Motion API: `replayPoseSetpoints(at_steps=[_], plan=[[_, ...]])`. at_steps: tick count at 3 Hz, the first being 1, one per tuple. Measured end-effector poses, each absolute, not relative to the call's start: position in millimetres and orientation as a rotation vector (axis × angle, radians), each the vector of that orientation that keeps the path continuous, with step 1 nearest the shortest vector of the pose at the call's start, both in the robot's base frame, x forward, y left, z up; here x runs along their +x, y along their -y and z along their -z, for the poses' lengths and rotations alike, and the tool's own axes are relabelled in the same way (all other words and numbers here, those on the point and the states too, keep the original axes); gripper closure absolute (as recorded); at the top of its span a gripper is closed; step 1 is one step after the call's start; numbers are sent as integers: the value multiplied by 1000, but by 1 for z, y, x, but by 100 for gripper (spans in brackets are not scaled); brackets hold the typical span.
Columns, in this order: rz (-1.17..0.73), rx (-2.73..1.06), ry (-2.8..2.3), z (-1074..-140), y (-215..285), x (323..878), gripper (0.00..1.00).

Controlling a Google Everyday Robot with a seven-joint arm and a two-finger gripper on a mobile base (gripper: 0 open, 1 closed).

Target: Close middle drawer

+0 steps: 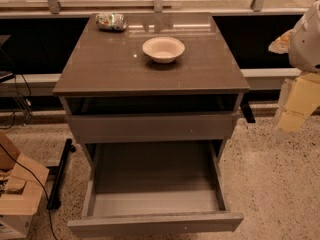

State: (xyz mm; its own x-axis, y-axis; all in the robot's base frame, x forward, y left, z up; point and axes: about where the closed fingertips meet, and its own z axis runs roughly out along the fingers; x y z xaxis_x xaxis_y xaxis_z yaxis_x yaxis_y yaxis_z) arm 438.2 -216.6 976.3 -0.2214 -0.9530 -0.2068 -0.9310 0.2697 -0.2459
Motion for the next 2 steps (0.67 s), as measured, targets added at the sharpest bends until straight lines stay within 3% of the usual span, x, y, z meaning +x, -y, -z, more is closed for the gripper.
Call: replayPoseSetpoints(at_steps=[1,2], plan=[[99,-1724,-2232,-976,217,438,0],[96,-1704,-2235,-975,218,439,25]])
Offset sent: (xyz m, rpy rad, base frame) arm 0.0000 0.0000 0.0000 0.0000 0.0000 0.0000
